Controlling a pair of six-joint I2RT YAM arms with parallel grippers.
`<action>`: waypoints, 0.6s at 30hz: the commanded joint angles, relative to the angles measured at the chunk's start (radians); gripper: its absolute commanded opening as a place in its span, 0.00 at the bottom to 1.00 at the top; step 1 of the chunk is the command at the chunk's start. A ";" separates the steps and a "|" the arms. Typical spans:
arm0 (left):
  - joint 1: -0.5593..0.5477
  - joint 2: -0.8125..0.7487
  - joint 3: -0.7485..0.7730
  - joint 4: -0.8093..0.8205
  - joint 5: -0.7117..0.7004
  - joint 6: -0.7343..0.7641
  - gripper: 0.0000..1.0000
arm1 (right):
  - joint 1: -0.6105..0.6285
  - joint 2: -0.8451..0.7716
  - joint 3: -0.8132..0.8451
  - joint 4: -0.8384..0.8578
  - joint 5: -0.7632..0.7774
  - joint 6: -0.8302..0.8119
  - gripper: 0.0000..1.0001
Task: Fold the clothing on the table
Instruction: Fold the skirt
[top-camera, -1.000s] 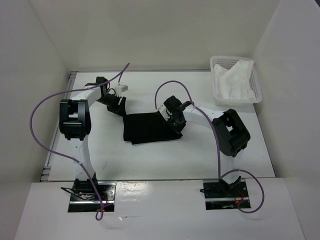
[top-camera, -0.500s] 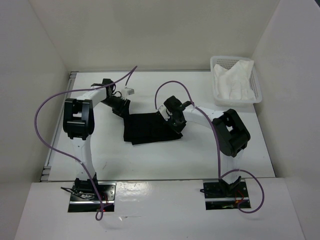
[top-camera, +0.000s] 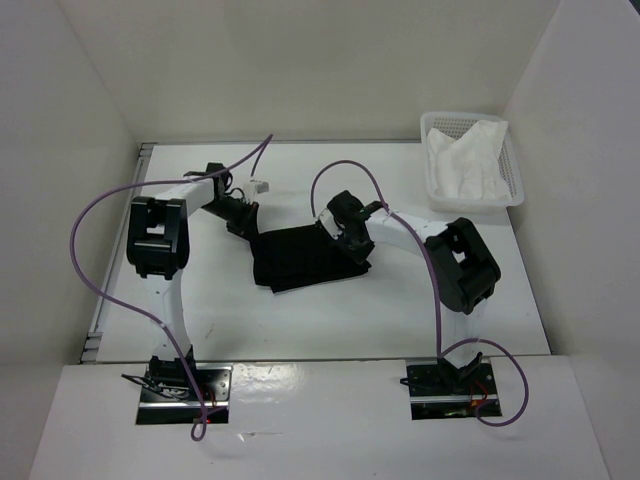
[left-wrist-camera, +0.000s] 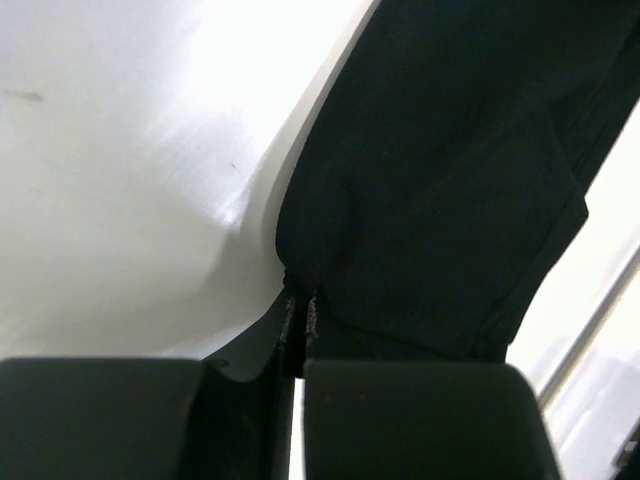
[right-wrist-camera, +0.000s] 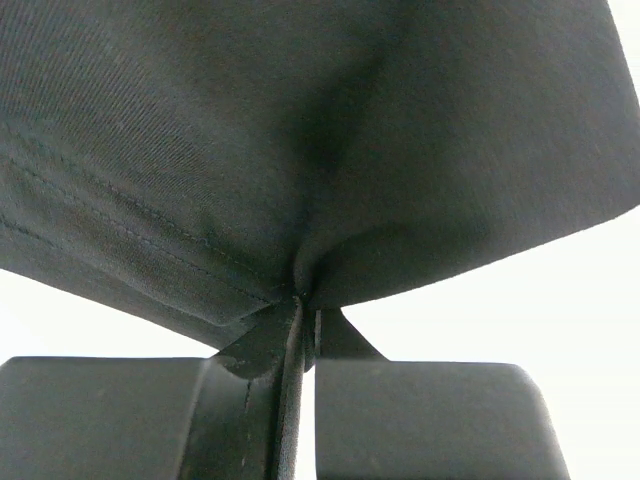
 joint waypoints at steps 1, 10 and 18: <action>-0.005 -0.008 -0.051 0.015 -0.047 -0.015 0.00 | -0.004 -0.009 0.074 -0.010 0.107 -0.022 0.00; -0.024 -0.030 -0.071 0.044 -0.047 -0.056 0.00 | -0.004 -0.029 0.252 -0.065 0.173 -0.051 0.00; -0.033 -0.039 -0.071 0.044 -0.056 -0.079 0.00 | 0.134 -0.029 0.309 -0.120 0.173 -0.060 0.00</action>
